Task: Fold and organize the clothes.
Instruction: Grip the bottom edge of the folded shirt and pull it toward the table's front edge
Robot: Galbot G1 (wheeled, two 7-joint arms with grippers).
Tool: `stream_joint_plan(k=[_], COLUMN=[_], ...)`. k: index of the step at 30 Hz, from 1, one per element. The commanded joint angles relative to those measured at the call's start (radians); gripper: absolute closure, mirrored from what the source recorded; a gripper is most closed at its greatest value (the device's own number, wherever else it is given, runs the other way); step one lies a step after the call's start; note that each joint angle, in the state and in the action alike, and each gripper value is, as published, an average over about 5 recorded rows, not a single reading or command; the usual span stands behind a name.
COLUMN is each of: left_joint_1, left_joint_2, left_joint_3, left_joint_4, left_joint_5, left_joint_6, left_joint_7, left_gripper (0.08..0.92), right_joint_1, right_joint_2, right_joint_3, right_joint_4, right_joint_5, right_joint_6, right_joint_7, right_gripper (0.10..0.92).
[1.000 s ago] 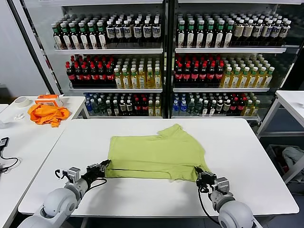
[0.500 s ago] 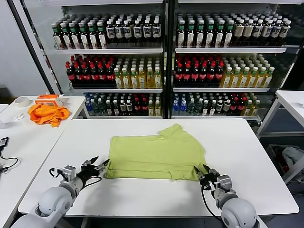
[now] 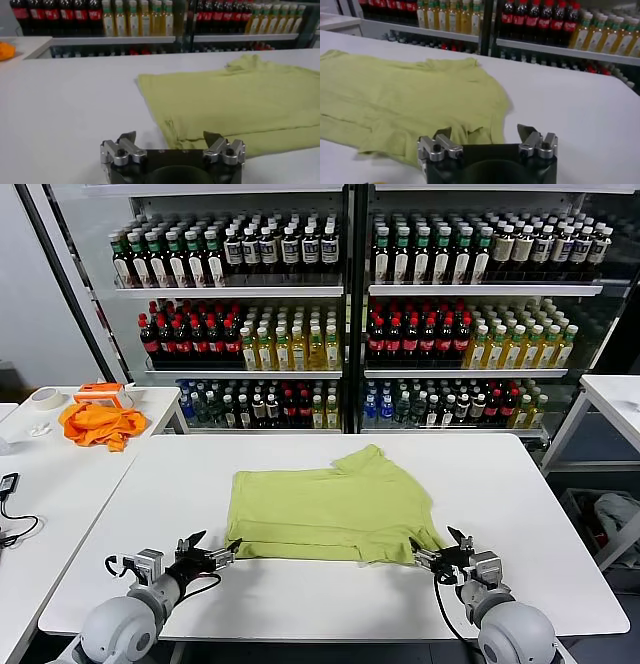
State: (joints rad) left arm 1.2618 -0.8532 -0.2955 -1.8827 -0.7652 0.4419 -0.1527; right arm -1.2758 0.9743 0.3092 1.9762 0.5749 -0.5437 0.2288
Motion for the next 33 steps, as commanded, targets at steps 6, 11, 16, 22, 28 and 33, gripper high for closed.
stream_joint_plan(k=[6, 11, 16, 22, 28, 33], left_joint_1=[-0.003, 0.010, 0.009, 0.008, 0.026, 0.074], left_joint_2=[-0.041, -0.052, -0.062, -0.065, -0.052, -0.026], left_joint_3=[0.026, 0.032, 0.044, 0.050, 0.042, 0.011], left_joint_4=[-0.010, -0.016, -0.019, -0.026, -0.040, -0.090], left_joint_5=[-0.010, -0.006, -0.006, -0.002, 0.024, 0.030], left_joint_6=[0.079, 0.085, 0.085, 0.098, 0.126, 0.134], left_joint_7=[-0.115, -0.128, -0.118, -0.099, -0.064, -0.063], left_gripper=[0.202, 0.336, 0.475, 0.648, 0.821, 0.915], right_joint_1=[0.004, 0.003, -0.002, -0.014, -0.039, -0.071], right_joint_2=[0.014, 0.019, 0.019, 0.018, 0.016, 0.008], right_joint_3=[-0.008, -0.014, -0.014, -0.009, -0.004, 0.004], right_joint_4=[-0.028, -0.034, -0.033, -0.011, 0.042, 0.089], right_joint_5=[0.061, 0.077, 0.077, 0.082, 0.080, 0.081], right_joint_6=[-0.013, -0.014, -0.014, -0.011, -0.009, -0.010], right_joint_7=[0.011, 0.014, 0.022, 0.020, 0.018, 0.021], right_gripper=[0.327, 0.457, 0.604, 0.777, 0.898, 0.900])
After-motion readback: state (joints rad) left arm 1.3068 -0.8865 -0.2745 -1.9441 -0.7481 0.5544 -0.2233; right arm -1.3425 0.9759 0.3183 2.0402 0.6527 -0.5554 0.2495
